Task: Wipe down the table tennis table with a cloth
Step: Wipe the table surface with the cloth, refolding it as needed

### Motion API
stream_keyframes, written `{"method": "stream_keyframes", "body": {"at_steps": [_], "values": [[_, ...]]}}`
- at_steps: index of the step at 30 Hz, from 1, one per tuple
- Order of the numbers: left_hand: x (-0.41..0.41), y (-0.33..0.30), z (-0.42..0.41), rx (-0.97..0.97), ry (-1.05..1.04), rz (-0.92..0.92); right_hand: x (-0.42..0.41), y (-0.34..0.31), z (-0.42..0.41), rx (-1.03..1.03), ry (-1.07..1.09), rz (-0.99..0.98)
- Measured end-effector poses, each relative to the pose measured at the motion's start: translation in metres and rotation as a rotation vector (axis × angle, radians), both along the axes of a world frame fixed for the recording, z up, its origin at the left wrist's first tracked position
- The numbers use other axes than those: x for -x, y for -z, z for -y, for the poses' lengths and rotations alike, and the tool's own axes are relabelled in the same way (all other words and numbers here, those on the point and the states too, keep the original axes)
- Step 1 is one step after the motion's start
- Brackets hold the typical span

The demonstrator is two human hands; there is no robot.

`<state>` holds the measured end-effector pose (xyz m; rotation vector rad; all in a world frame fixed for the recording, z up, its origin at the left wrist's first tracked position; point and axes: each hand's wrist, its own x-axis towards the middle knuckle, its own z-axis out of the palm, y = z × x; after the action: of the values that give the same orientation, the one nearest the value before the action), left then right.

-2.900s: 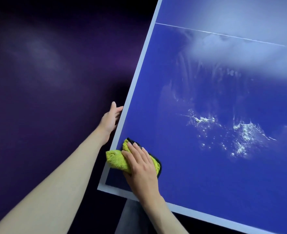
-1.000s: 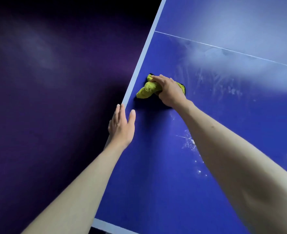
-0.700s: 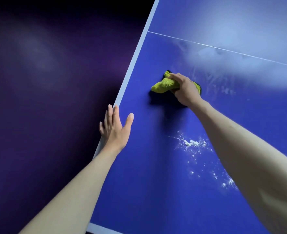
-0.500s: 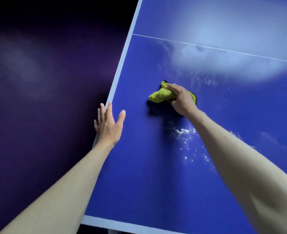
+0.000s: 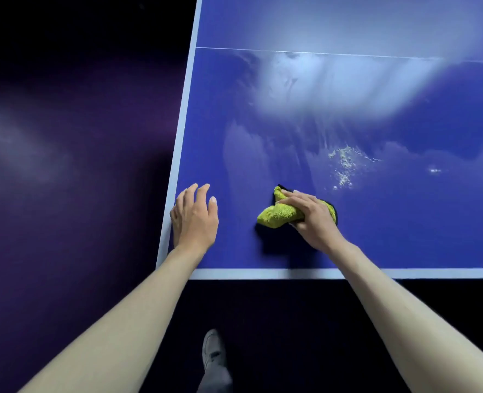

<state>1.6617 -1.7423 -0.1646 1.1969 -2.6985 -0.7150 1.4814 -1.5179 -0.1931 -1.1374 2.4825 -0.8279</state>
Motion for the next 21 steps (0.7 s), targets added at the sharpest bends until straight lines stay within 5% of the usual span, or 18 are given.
{"method": "stream_keyframes", "body": {"at_steps": [11,21], "values": [[-0.081,-0.033,-0.080,-0.084,0.085,0.049,-0.145,-0.053,-0.154,-0.156,-0.173,0.265],[-0.014,-0.037,-0.095,-0.147,0.216,0.090,-0.071,-0.096,-0.119,0.101,-0.018,0.214]]}}
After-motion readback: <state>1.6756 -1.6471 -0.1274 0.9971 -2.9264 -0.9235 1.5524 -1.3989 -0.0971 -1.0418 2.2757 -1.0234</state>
